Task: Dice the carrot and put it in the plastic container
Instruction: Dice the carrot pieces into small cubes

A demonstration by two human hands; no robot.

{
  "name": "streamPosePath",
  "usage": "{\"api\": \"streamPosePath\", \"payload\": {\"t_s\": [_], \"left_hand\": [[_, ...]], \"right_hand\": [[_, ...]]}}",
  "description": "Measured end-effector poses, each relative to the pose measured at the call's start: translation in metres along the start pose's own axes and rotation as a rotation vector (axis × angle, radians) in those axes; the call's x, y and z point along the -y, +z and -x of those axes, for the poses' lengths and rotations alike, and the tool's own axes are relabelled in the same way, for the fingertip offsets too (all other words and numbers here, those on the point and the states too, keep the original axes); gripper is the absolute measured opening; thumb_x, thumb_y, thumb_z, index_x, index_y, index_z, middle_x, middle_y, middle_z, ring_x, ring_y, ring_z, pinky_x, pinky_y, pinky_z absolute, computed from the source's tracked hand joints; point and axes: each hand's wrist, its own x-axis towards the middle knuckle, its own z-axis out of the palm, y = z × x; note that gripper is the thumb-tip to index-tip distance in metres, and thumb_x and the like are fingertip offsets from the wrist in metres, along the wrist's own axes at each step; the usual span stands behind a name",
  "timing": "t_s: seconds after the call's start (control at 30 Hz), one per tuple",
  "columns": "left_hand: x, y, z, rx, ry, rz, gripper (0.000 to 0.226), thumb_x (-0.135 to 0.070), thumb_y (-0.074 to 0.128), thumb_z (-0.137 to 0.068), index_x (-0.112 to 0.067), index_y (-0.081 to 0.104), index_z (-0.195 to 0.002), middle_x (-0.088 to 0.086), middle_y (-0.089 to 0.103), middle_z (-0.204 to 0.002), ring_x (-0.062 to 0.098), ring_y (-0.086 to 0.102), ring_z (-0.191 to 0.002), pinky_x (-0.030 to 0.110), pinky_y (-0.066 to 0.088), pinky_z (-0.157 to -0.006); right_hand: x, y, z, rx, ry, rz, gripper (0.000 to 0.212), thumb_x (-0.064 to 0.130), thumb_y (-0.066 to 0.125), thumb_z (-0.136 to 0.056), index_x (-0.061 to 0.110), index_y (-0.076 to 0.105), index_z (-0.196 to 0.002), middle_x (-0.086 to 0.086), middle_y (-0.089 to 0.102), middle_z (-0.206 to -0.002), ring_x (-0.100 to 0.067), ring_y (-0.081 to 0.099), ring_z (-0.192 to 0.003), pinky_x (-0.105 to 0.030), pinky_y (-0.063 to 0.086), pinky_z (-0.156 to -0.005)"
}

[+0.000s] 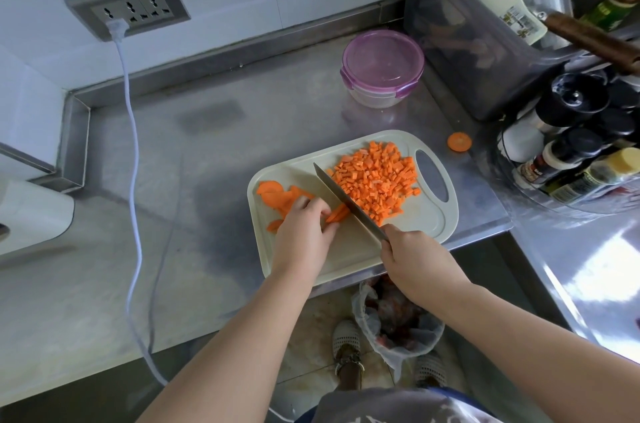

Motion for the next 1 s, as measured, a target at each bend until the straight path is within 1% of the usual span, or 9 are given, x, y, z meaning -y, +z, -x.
{"api": "streamPosePath", "payload": {"t_s": [0.1, 0.3, 0.4, 0.47, 0.53, 0.6, 0.7, 0.77, 1.0], "left_hand": [[-0.001, 0.001, -0.001, -0.011, 0.014, 0.01, 0.015, -0.023, 0.068, -0.086, -0.014, 0.066, -0.098, 0.0, 0.058, -0.104, 0.018, 0.06, -0.082, 0.035, 0.051, -0.068], [-0.004, 0.003, -0.004, -0.009, 0.018, 0.022, 0.019, -0.021, 0.066, -0.087, -0.012, 0.067, -0.104, 0.0, 0.058, -0.105, 0.018, 0.061, -0.087, 0.032, 0.051, -0.074], [-0.003, 0.002, -0.005, -0.019, 0.005, 0.043, 0.025, -0.026, 0.067, -0.086, -0.013, 0.067, -0.108, -0.001, 0.058, -0.109, 0.019, 0.062, -0.09, 0.029, 0.05, -0.076], [-0.004, 0.002, -0.004, -0.032, 0.006, 0.052, 0.028, -0.029, 0.067, -0.087, -0.014, 0.066, -0.111, -0.002, 0.059, -0.111, 0.018, 0.062, -0.093, 0.026, 0.047, -0.074], [-0.006, 0.001, -0.003, -0.042, 0.003, 0.04, 0.028, -0.03, 0.066, -0.087, -0.014, 0.067, -0.11, -0.002, 0.06, -0.11, 0.018, 0.061, -0.096, 0.024, 0.044, -0.071], [-0.006, 0.002, -0.004, -0.041, -0.003, 0.023, 0.025, -0.029, 0.065, -0.088, -0.013, 0.067, -0.106, 0.0, 0.062, -0.108, 0.02, 0.061, -0.095, 0.025, 0.043, -0.07], [-0.007, 0.003, -0.004, -0.028, -0.012, 0.016, 0.02, -0.029, 0.064, -0.087, -0.012, 0.067, -0.099, 0.001, 0.063, -0.105, 0.021, 0.062, -0.093, 0.03, 0.047, -0.071], [-0.007, 0.003, -0.004, -0.021, -0.019, 0.008, 0.019, -0.029, 0.064, -0.088, -0.013, 0.066, -0.096, 0.001, 0.064, -0.103, 0.022, 0.062, -0.091, 0.03, 0.047, -0.07], [-0.008, 0.003, -0.005, -0.009, -0.015, -0.003, 0.016, -0.026, 0.063, -0.089, -0.012, 0.065, -0.096, 0.002, 0.065, -0.101, 0.021, 0.062, -0.089, 0.027, 0.045, -0.068]], "right_hand": [[0.0, 0.001, 0.0, -0.005, -0.005, 0.009, 0.022, 0.026, 0.03, -0.103, 0.015, 0.048, -0.104, -0.005, 0.06, -0.079, -0.025, 0.062, -0.072, -0.041, 0.056, -0.069], [0.001, -0.001, 0.001, -0.015, -0.009, -0.01, 0.023, 0.026, 0.03, -0.103, 0.014, 0.049, -0.106, -0.005, 0.06, -0.081, -0.026, 0.061, -0.073, -0.041, 0.054, -0.069], [0.002, -0.003, 0.003, -0.071, -0.025, -0.026, 0.021, 0.025, 0.032, -0.102, 0.013, 0.049, -0.105, -0.003, 0.054, -0.074, -0.027, 0.057, -0.069, -0.038, 0.05, -0.063], [0.002, -0.003, 0.004, -0.097, -0.035, -0.019, 0.019, 0.025, 0.032, -0.102, 0.014, 0.048, -0.102, 0.0, 0.049, -0.068, -0.025, 0.056, -0.065, -0.034, 0.045, -0.058], [0.002, -0.004, 0.006, -0.105, -0.042, 0.001, 0.018, 0.025, 0.033, -0.102, 0.014, 0.047, -0.101, 0.0, 0.048, -0.067, -0.025, 0.055, -0.063, -0.033, 0.041, -0.055], [0.002, -0.004, 0.009, -0.097, -0.047, 0.011, 0.02, 0.024, 0.033, -0.102, 0.013, 0.049, -0.104, -0.003, 0.052, -0.07, -0.027, 0.057, -0.065, -0.035, 0.043, -0.055], [0.003, -0.002, 0.012, -0.053, -0.054, 0.076, 0.021, 0.021, 0.032, -0.102, 0.014, 0.048, -0.112, -0.002, 0.056, -0.078, -0.024, 0.058, -0.069, -0.036, 0.051, -0.062], [0.003, 0.0, 0.013, -0.047, -0.052, 0.097, 0.021, 0.02, 0.035, -0.101, 0.014, 0.048, -0.116, -0.003, 0.059, -0.08, -0.025, 0.061, -0.069, -0.04, 0.055, -0.064], [0.004, 0.003, 0.01, -0.048, -0.042, 0.068, 0.019, 0.021, 0.035, -0.101, 0.014, 0.048, -0.113, -0.004, 0.061, -0.079, -0.026, 0.063, -0.07, -0.043, 0.056, -0.066]]}}
